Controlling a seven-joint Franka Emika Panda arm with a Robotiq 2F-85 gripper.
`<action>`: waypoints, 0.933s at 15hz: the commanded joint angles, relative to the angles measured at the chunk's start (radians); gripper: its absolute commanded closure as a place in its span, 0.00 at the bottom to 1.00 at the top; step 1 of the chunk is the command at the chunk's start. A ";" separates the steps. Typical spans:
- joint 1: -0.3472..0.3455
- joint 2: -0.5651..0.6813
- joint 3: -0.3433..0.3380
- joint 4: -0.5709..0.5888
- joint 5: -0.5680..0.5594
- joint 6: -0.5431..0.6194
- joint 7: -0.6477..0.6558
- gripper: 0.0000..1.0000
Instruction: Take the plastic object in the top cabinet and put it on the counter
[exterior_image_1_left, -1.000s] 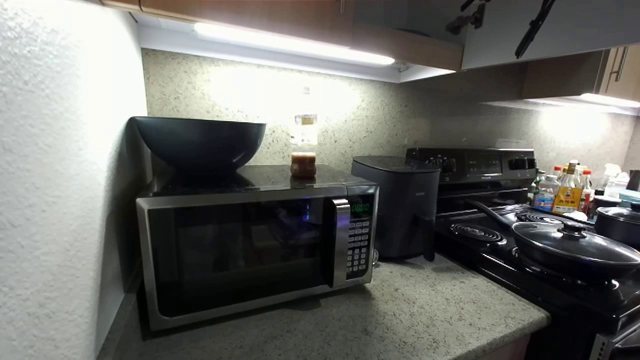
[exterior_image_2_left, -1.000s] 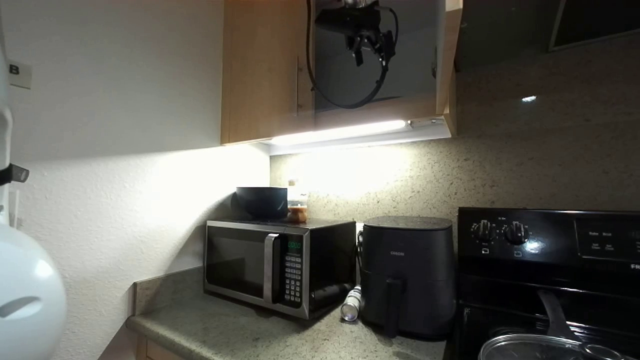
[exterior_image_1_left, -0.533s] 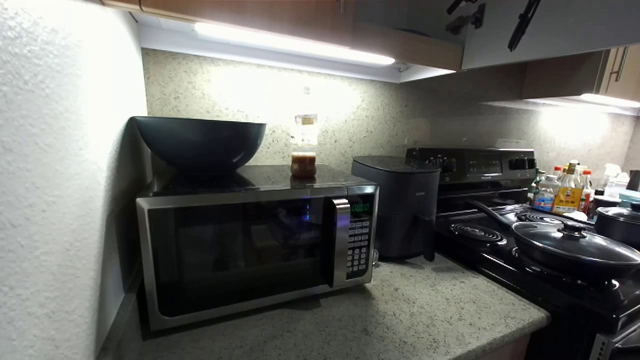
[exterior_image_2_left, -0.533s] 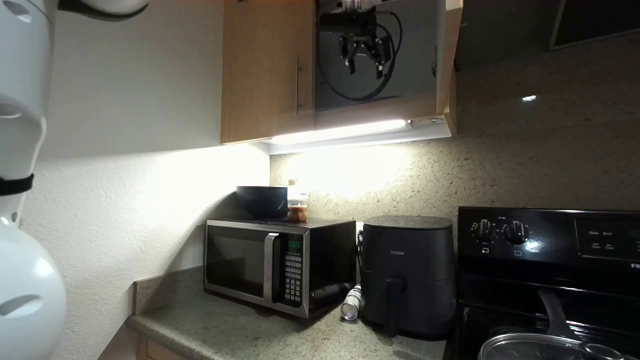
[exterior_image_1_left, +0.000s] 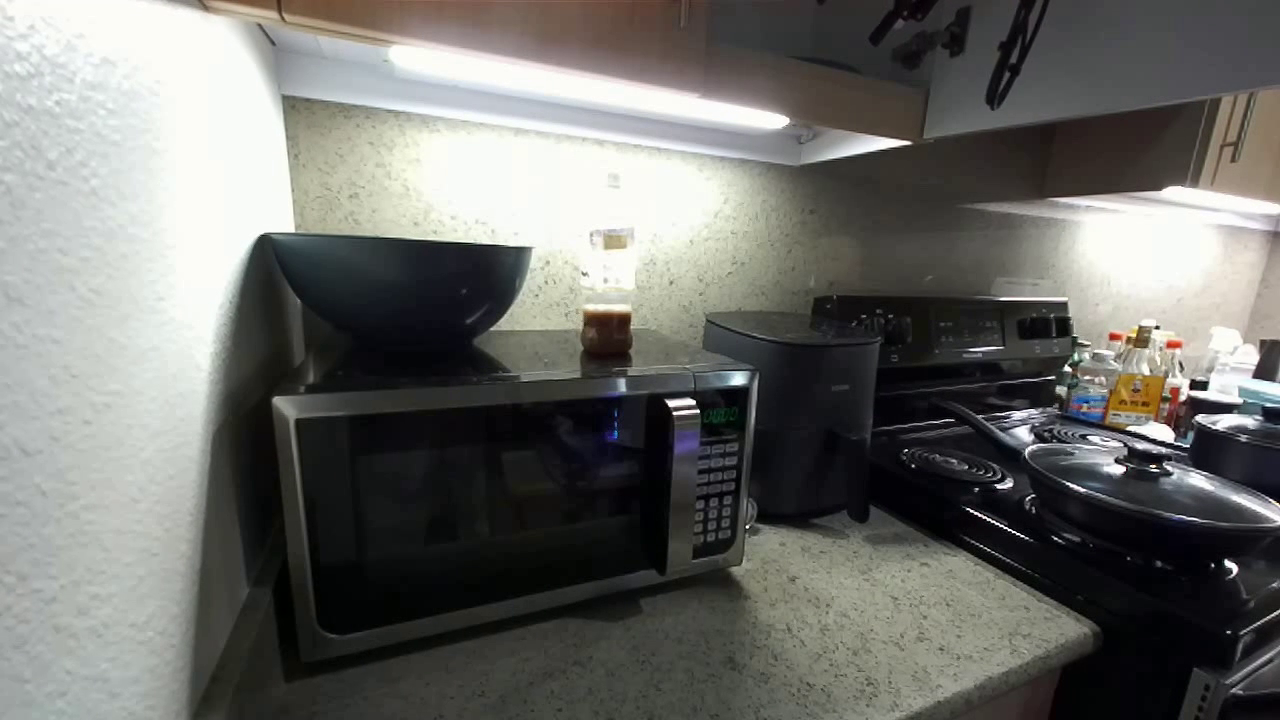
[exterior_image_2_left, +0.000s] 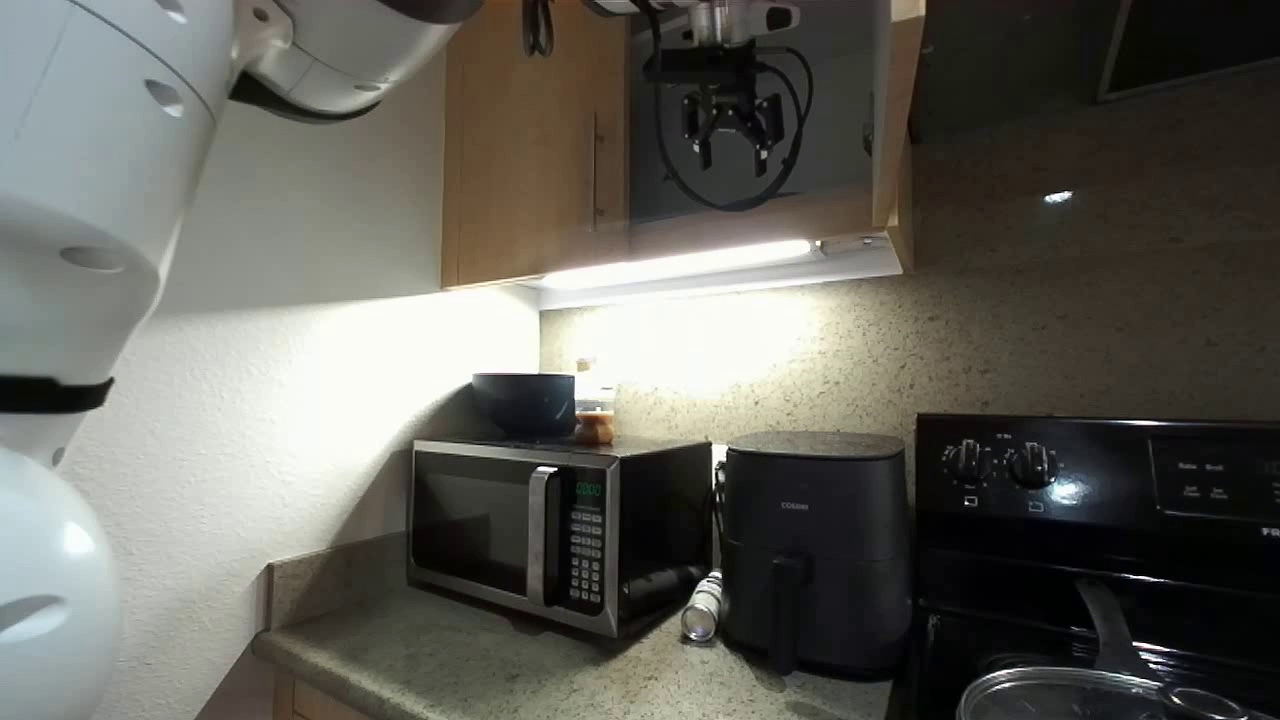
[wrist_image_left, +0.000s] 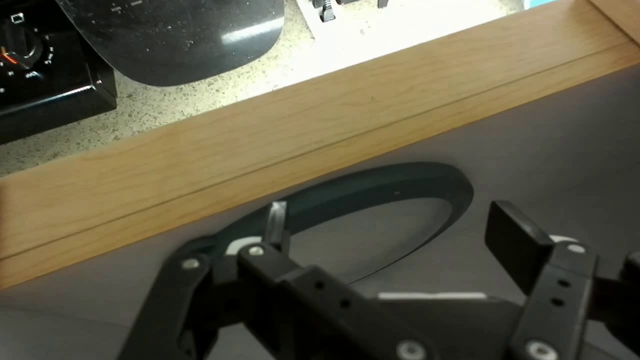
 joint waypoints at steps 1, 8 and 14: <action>0.004 0.007 -0.001 -0.015 -0.003 0.081 -0.001 0.00; -0.015 0.116 0.011 0.086 0.035 0.067 -0.034 0.00; -0.027 0.220 0.010 0.250 0.018 0.019 -0.041 0.00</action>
